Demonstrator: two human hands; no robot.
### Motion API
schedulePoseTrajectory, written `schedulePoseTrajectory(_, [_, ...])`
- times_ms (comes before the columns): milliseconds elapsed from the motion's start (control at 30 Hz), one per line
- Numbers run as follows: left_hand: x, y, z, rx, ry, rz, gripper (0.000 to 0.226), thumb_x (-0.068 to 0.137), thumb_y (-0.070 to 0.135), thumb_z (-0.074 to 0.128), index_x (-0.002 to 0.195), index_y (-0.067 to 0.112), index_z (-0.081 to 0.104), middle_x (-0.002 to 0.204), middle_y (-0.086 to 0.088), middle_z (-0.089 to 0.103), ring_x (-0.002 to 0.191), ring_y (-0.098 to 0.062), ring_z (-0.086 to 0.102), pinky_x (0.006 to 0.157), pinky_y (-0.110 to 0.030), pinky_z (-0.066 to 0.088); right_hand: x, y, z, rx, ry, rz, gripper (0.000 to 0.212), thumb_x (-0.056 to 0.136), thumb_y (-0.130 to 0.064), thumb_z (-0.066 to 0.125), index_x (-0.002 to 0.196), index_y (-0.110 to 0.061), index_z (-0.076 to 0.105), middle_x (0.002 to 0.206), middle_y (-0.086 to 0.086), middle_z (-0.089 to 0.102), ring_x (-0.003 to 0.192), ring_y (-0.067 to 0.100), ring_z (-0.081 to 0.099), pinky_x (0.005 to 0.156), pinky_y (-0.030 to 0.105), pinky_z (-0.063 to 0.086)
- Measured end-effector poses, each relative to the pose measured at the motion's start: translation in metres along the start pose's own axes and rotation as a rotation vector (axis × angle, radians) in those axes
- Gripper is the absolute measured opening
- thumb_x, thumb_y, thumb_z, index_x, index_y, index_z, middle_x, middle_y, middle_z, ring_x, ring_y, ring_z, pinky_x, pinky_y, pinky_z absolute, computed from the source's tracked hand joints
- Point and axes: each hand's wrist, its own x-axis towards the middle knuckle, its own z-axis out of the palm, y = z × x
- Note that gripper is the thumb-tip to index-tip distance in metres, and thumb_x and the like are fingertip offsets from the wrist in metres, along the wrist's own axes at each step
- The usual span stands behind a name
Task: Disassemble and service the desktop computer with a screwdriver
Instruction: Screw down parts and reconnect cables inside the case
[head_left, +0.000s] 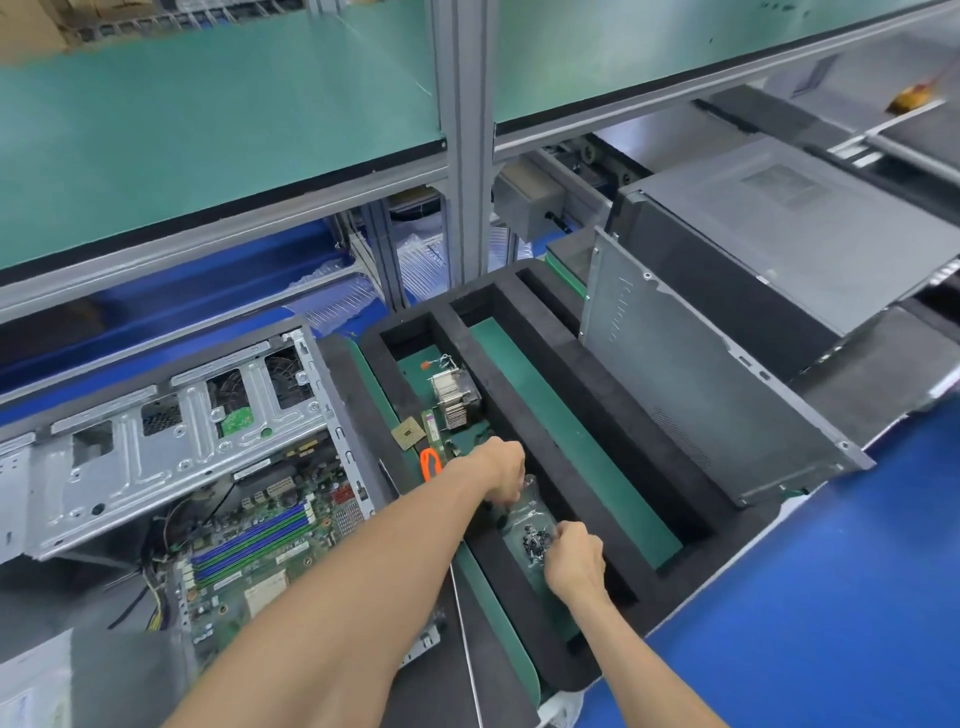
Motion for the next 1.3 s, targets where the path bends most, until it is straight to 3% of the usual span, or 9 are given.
schedulePoseTrajectory(133, [0.011, -0.002, 0.010, 0.010, -0.015, -0.024, 0.018, 0.083, 0.007, 0.078, 0.100, 0.003, 0.074, 0.103, -0.012, 0.073, 0.097, -0.028, 0.069, 0.088, -0.041, 0.058, 0.008, 0.007, 0.010, -0.134, -0.025, -0.020, 0.012, 0.098, -0.003, 0.045, 0.104, -0.004, 0.056, 0.117, 0.017, 0.059, 0.099, 0.035, 0.058, 0.076, 0.034, 0.041])
schedulePoseTrajectory(267, [0.018, -0.004, 0.015, 0.038, -0.002, -0.054, 0.027, 0.079, 0.017, 0.084, 0.103, 0.008, 0.073, 0.106, -0.010, 0.071, 0.098, -0.030, 0.067, 0.090, -0.043, 0.057, 0.016, 0.015, 0.019, -0.220, -0.038, -0.054, 0.020, 0.095, 0.003, 0.045, 0.112, -0.005, 0.052, 0.121, 0.017, 0.058, 0.109, 0.036, 0.058, 0.082, 0.038, 0.046])
schedulePoseTrajectory(433, [0.022, -0.005, 0.025, 0.131, 0.019, -0.066, 0.035, 0.078, 0.024, 0.085, 0.107, 0.013, 0.068, 0.111, -0.008, 0.068, 0.102, -0.030, 0.066, 0.088, -0.044, 0.056, 0.022, 0.018, 0.025, -0.442, 0.000, -0.154, 0.062, 0.091, 0.004, 0.059, 0.146, -0.003, 0.031, 0.126, 0.016, 0.060, 0.116, 0.034, 0.061, 0.083, 0.037, 0.053])
schedulePoseTrajectory(533, [0.022, -0.005, 0.027, 0.175, 0.036, -0.058, 0.037, 0.080, 0.025, 0.084, 0.109, 0.012, 0.065, 0.114, -0.009, 0.064, 0.104, -0.032, 0.065, 0.086, -0.044, 0.055, 0.024, 0.020, 0.025, -0.579, 0.055, -0.227, 0.076, 0.089, 0.007, 0.059, 0.154, -0.006, 0.020, 0.124, 0.013, 0.062, 0.112, 0.030, 0.065, 0.079, 0.034, 0.054])
schedulePoseTrajectory(667, [0.019, -0.003, 0.022, 0.166, 0.032, -0.051, 0.040, 0.080, 0.024, 0.084, 0.109, 0.008, 0.061, 0.113, -0.012, 0.060, 0.102, -0.034, 0.064, 0.082, -0.042, 0.054, 0.020, 0.018, 0.021, -0.605, 0.072, -0.286, 0.071, 0.087, 0.009, 0.061, 0.148, -0.005, 0.026, 0.117, 0.012, 0.065, 0.105, 0.029, 0.068, 0.066, 0.030, 0.048])
schedulePoseTrajectory(867, [0.002, 0.004, -0.004, 0.102, 0.124, 0.020, 0.028, 0.083, 0.019, 0.081, 0.107, 0.008, 0.072, 0.108, -0.012, 0.067, 0.098, -0.033, 0.067, 0.086, -0.045, 0.058, 0.005, -0.012, 0.000, -0.532, 0.086, -0.381, 0.052, 0.089, 0.007, 0.057, 0.133, -0.008, 0.035, 0.113, 0.014, 0.063, 0.103, 0.033, 0.065, 0.066, 0.034, 0.044])
schedulePoseTrajectory(1033, [-0.034, -0.002, -0.036, 0.008, 0.334, 0.146, 0.018, 0.090, 0.020, 0.069, 0.105, 0.016, 0.077, 0.103, -0.003, 0.075, 0.094, -0.022, 0.069, 0.088, -0.037, 0.057, -0.016, -0.049, -0.027, -0.338, 0.208, -0.526, 0.022, 0.103, -0.015, 0.047, 0.124, -0.012, 0.042, 0.099, 0.014, 0.066, 0.092, 0.036, 0.064, 0.065, 0.038, 0.045])
schedulePoseTrajectory(1133, [-0.065, -0.017, -0.049, -0.082, 0.490, 0.210, 0.016, 0.093, 0.022, 0.064, 0.102, 0.017, 0.077, 0.100, 0.003, 0.076, 0.092, -0.015, 0.067, 0.090, -0.032, 0.054, -0.031, -0.072, -0.041, -0.278, 0.259, -0.628, 0.022, 0.107, -0.026, 0.040, 0.122, -0.012, 0.047, 0.097, 0.015, 0.068, 0.090, 0.038, 0.064, 0.072, 0.044, 0.053])
schedulePoseTrajectory(1300, [-0.117, -0.054, -0.051, -0.298, 0.714, 0.255, 0.012, 0.091, 0.018, 0.068, 0.095, 0.020, 0.079, 0.089, 0.009, 0.075, 0.083, -0.003, 0.064, 0.083, -0.023, 0.051, -0.065, -0.115, -0.044, -0.142, 0.279, -0.827, 0.020, 0.105, -0.025, 0.045, 0.116, -0.012, 0.057, 0.096, 0.010, 0.070, 0.086, 0.034, 0.065, 0.066, 0.039, 0.044])
